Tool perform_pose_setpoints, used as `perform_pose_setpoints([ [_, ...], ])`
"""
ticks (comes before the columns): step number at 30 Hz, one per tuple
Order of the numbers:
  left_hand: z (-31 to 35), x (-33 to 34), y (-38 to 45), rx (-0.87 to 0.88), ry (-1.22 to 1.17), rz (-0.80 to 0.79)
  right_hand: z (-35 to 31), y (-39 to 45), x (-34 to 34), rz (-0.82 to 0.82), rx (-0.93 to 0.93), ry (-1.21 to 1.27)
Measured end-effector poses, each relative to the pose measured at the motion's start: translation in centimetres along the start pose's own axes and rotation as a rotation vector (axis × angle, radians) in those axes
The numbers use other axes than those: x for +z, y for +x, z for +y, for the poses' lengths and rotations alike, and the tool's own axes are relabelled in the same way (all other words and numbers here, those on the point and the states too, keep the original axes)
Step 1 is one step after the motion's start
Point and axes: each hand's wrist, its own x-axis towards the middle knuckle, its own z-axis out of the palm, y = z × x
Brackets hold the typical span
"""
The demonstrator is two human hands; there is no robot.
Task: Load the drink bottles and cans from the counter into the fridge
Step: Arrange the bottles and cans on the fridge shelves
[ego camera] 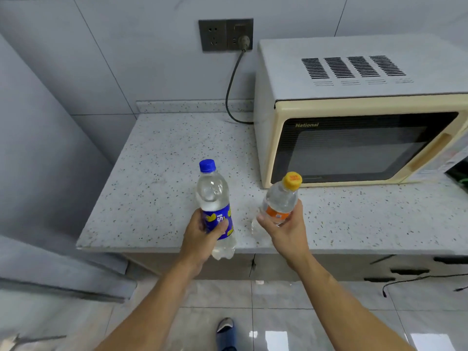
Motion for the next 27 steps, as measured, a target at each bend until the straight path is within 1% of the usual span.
perform_pose_setpoints([
  [2, -0.5, -0.3, -2.6, -0.039, -0.068, -0.022, 0.1, -1.2, -1.1, -0.066, 0.046, 0.094],
  [4, -1.1, -0.5, -5.3, -0.1, -0.163, -0.043, 0.5, -2.8, -2.0, -0.147, 0.134, 0.186],
  [8, -2.3, -0.3, -11.2, -0.198, -0.35, 0.048, 1.5, -6.4, -2.8, -0.31, 0.307, 0.341],
  [12, -4.5, -0.5, -17.2, -0.286, -0.442, 0.205, 2.8, -9.8, -2.3, -0.504, 0.365, 0.431],
  [16, -6.7, -1.7, -22.7, -0.344, -0.497, 0.385, 3.3, -13.8, 0.0, -0.599, 0.463, 0.386],
  [19, -7.7, -3.4, -26.3, -0.362, -0.512, 0.526, 3.3, -16.8, 2.8, -0.687, 0.487, 0.355],
  [22, -8.3, -5.9, -29.8, -0.358, -0.499, 0.671, 2.8, -19.8, 6.2, -0.807, 0.502, 0.327],
  [27, -9.0, -10.9, -35.8, -0.321, -0.584, 0.903, 1.9, -25.1, 12.2, -0.996, 0.515, 0.221],
])
